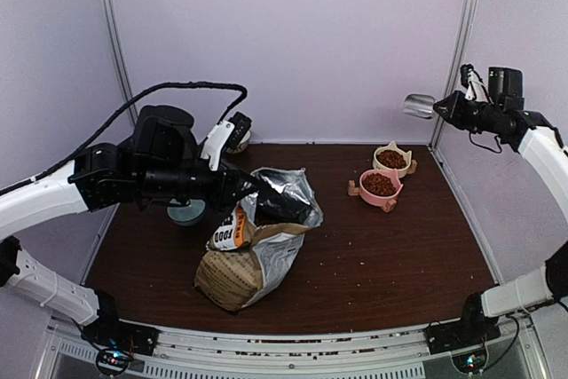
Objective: Serve the pet food
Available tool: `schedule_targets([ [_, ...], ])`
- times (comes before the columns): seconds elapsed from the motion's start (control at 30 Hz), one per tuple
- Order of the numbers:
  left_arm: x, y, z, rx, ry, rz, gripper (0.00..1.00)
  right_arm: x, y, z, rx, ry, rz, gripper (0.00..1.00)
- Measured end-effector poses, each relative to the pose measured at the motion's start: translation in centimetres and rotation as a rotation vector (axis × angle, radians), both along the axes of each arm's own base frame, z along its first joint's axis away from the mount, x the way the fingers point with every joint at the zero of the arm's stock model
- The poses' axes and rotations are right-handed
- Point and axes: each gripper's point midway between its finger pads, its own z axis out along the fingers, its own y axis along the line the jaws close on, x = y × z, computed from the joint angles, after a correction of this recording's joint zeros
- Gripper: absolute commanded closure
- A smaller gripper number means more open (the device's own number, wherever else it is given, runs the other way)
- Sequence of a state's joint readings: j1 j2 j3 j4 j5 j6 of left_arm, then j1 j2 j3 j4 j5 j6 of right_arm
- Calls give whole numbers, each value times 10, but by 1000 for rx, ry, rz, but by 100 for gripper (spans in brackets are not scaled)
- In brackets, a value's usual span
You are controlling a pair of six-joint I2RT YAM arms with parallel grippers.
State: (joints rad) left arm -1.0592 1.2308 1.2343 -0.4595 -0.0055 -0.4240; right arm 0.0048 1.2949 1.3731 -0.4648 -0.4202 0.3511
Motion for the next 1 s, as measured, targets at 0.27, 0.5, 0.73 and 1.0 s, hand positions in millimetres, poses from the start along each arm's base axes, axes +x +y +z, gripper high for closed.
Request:
schedule_targets([
  [0.27, -16, -16, 5, 51, 49, -126, 100, -79, 32, -70, 209, 51, 139, 100],
  [0.5, -41, -48, 11, 71, 60, -286, 100, -123, 43, -197, 366, 309, 127, 100],
  [0.73, -43, -51, 19, 60, 19, -312, 100, -133, 45, -246, 418, 373, 104, 98],
  [1.0, -43, -52, 20, 65, -1, -320, 100, -132, 45, -282, 429, 434, 90, 76],
])
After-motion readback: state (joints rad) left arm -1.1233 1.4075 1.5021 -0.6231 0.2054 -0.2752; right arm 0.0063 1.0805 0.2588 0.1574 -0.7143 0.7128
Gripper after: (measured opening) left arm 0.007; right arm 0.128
